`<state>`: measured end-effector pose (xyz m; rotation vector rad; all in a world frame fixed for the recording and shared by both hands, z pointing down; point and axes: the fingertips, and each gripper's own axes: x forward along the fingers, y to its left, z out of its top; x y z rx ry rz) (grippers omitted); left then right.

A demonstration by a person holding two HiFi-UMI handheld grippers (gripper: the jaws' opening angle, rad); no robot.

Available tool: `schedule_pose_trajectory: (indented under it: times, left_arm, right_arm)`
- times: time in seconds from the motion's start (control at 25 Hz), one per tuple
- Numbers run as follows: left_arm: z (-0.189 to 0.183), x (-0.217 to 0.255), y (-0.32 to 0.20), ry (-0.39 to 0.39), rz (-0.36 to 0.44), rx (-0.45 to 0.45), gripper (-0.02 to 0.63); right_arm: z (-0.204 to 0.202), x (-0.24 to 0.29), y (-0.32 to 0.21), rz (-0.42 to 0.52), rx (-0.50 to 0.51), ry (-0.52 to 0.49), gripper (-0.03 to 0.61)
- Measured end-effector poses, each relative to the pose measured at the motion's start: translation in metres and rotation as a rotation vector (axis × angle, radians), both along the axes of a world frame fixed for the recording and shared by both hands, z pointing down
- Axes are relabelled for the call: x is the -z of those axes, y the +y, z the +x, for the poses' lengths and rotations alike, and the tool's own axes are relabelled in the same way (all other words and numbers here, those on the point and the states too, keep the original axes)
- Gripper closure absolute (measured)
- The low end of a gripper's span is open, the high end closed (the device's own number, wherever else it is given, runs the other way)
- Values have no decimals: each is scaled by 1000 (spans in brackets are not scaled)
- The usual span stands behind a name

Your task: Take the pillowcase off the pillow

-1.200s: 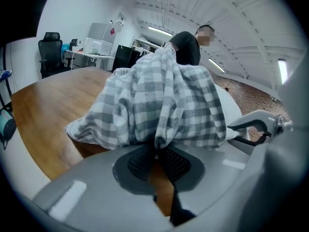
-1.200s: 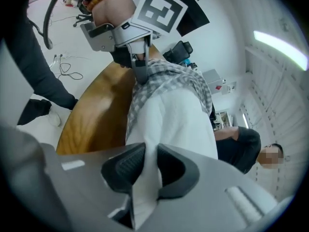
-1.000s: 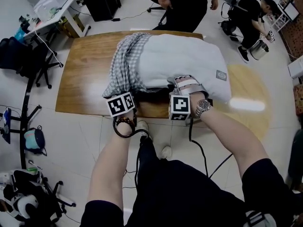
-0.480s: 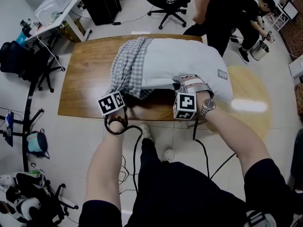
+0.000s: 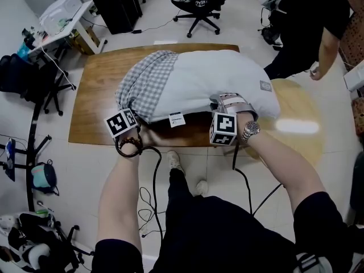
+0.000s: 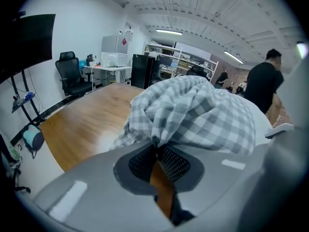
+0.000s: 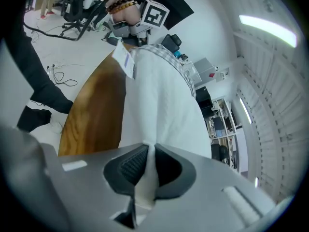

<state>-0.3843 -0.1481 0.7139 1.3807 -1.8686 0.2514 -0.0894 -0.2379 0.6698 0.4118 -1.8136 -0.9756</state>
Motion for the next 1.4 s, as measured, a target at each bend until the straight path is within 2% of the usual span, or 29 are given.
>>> schedule_pose_trajectory:
  times: [0.08, 0.16, 0.32, 0.4, 0.56, 0.92, 1.12, 1.4]
  left_arm:
    - [2, 1, 0, -3, -9, -11, 590]
    - [6, 2, 3, -8, -16, -31, 556]
    - [6, 13, 13, -34, 1, -37, 522]
    - [3, 22, 18, -68, 10, -40, 518]
    - [3, 38, 32, -145, 30, -49, 518]
    - [32, 82, 43, -191, 106, -130, 508]
    - [57, 114, 24, -211, 142, -221, 499]
    - [77, 146, -12, -241, 161, -365, 453]
  right_arm:
    - [0, 2, 3, -15, -1, 0, 548]
    - [0, 3, 10, -24, 11, -2, 527]
    - [-4, 5, 32, -82, 35, -13, 430]
    - [-6, 9, 45, -114, 58, -18, 405]
    - [-8, 21, 72, -117, 108, -34, 402]
    - [3, 42, 102, -127, 100, -106, 402]
    - [3, 65, 91, -134, 72, -154, 402]
    - [-5, 96, 62, -177, 18, -208, 400]
